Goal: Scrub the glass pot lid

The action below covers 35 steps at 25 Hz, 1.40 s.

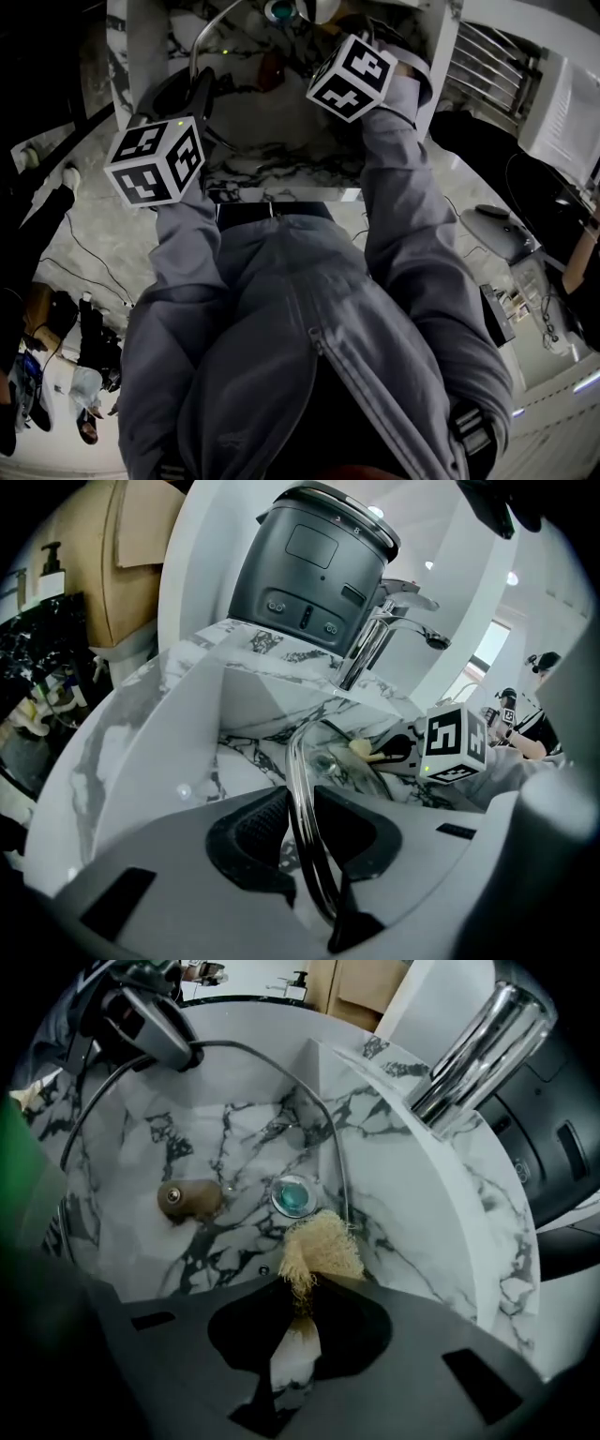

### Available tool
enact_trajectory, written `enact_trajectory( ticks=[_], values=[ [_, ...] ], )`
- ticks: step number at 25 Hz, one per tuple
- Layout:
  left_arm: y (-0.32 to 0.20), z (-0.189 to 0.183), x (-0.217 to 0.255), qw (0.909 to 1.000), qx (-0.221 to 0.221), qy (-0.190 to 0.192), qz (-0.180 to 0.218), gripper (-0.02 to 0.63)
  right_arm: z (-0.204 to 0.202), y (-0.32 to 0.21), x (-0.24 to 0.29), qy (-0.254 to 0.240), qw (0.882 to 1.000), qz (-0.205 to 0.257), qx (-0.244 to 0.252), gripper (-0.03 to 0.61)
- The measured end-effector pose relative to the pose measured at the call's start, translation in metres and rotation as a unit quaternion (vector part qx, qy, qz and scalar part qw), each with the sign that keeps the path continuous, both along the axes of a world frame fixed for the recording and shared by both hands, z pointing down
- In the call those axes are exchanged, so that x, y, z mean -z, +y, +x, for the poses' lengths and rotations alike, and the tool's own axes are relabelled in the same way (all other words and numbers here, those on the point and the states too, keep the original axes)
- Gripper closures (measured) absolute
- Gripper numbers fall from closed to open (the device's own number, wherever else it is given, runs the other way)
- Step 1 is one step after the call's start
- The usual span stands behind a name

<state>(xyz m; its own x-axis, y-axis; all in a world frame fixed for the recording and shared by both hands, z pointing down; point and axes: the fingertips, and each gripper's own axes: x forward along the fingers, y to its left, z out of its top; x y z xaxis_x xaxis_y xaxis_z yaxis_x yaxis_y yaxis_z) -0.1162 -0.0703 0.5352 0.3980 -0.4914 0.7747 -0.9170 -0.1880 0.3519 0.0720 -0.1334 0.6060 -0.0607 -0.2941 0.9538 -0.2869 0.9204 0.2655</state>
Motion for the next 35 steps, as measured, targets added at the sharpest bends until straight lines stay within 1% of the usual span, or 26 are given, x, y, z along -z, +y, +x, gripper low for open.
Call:
enact_trajectory(
  ticks=[5, 9, 14, 20, 28, 33, 35],
  values=[
    [-0.002, -0.001, 0.0, 1.0, 0.001, -0.002, -0.001, 0.52, -0.001, 0.008, -0.013, 0.012, 1.0, -0.023, 0.011, 0.526],
    [-0.002, -0.001, -0.002, 1.0, 0.003, -0.003, -0.001, 0.518, 0.0, 0.028, -0.022, 0.026, 0.997, -0.064, 0.03, 0.526],
    [-0.002, -0.001, 0.0, 1.0, 0.003, -0.004, 0.002, 0.518, 0.004, 0.062, -0.025, 0.048, 0.991, -0.114, 0.048, 0.526],
    [0.001, -0.001, 0.001, 1.0, 0.004, -0.001, 0.004, 0.52, 0.006, 0.116, -0.024, 0.064, 0.977, -0.189, 0.069, 0.526],
    [0.005, -0.002, 0.001, 1.0, 0.005, 0.0, 0.006, 0.52, 0.01, 0.175, -0.02, 0.077, 0.957, -0.261, 0.099, 0.526],
    [0.006, -0.001, 0.001, 1.0, 0.005, 0.0, 0.006, 0.52, 0.001, 0.195, -0.005, 0.043, 0.946, -0.303, 0.11, 0.526],
    [0.006, -0.002, 0.001, 1.0, 0.005, -0.001, 0.007, 0.52, 0.0, 0.201, 0.003, 0.043, 0.94, -0.316, 0.119, 0.526]
  ],
)
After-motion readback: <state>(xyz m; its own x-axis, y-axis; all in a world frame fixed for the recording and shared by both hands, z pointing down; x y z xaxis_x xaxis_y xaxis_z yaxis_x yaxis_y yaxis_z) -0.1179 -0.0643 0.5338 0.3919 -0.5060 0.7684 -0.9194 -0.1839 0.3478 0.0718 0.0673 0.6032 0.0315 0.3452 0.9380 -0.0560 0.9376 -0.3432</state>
